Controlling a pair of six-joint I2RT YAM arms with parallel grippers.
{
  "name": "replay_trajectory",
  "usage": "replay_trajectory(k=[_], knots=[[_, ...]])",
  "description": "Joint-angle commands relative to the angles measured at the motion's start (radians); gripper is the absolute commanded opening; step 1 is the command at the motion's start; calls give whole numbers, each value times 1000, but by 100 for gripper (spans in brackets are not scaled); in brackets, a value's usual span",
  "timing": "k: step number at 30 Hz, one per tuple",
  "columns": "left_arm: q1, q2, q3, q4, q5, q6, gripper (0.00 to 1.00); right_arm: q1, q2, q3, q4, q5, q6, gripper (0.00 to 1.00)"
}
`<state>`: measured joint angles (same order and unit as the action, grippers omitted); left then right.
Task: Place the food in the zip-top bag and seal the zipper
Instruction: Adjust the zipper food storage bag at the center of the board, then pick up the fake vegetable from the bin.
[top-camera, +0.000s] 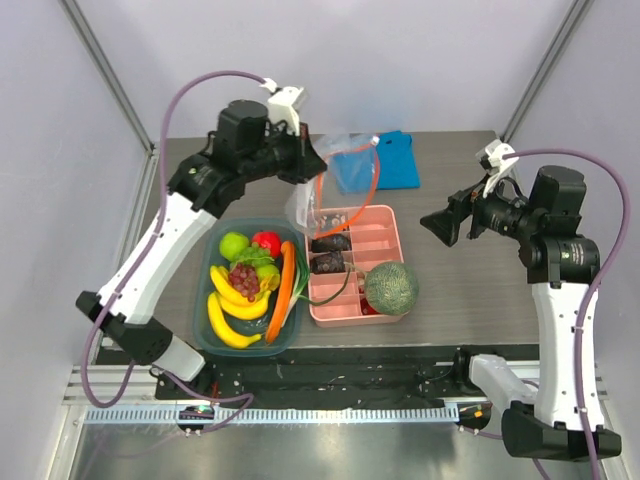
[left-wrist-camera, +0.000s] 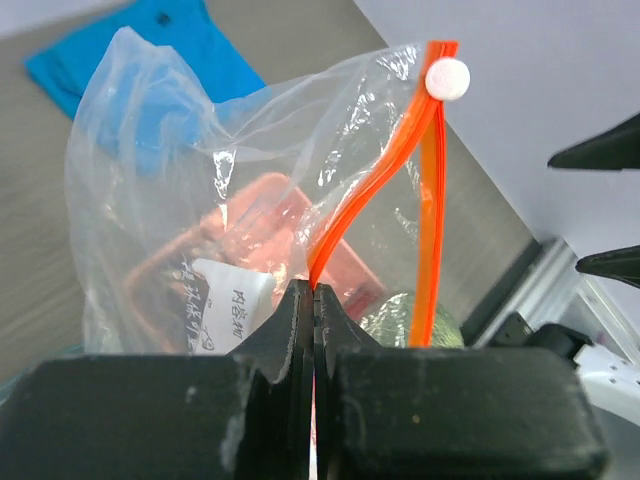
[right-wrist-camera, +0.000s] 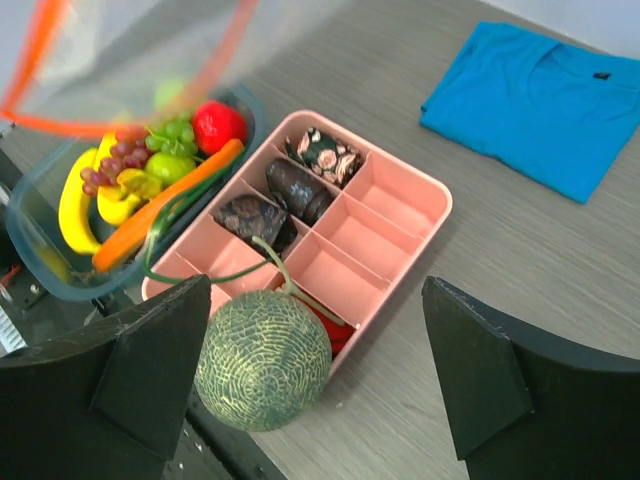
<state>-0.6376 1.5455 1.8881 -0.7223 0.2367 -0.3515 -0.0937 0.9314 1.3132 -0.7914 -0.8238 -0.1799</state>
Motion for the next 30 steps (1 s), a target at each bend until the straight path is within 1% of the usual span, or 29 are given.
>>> replay_trajectory(k=[1,4,5,6,8,9,11,13,15,16,19,20,22,23,26,30], knots=[[52,-103,5,-3,-79,66,0,14,43,67,-109,-3,-176,89],[79,-151,-29,-19,-129,98,0,96,79,61,-60,73,-164,86],[91,-165,-41,-22,-137,98,0,164,92,51,-43,118,-162,85],[119,-191,-55,-25,-151,100,0,287,104,47,-19,232,-167,84],[151,-214,-87,-37,-168,97,0,398,156,44,-6,325,-197,81],[186,-225,-96,-42,-178,92,0,444,171,40,18,343,-208,81],[220,-255,-121,-52,-181,88,0,485,242,55,31,379,-239,78],[256,-283,-145,-60,-192,80,0,572,328,75,-2,452,-292,76],[265,-303,-171,-62,-220,75,0,635,378,87,-12,511,-358,72],[271,-320,-182,-59,-224,77,0,691,398,93,-11,562,-372,70],[295,-340,-213,-58,-231,63,0,755,512,130,-31,609,-420,67],[305,-346,-216,-60,-229,59,0,765,570,161,-52,612,-441,64],[337,-346,-221,-66,-224,34,0,779,636,196,-83,606,-463,61],[351,-344,-221,-69,-208,25,0,779,697,233,-118,600,-486,57],[412,-338,-218,-78,-160,-13,0,785,770,286,-181,594,-518,52],[446,-321,-210,-98,-134,-32,0,789,834,299,-223,557,-559,50]])
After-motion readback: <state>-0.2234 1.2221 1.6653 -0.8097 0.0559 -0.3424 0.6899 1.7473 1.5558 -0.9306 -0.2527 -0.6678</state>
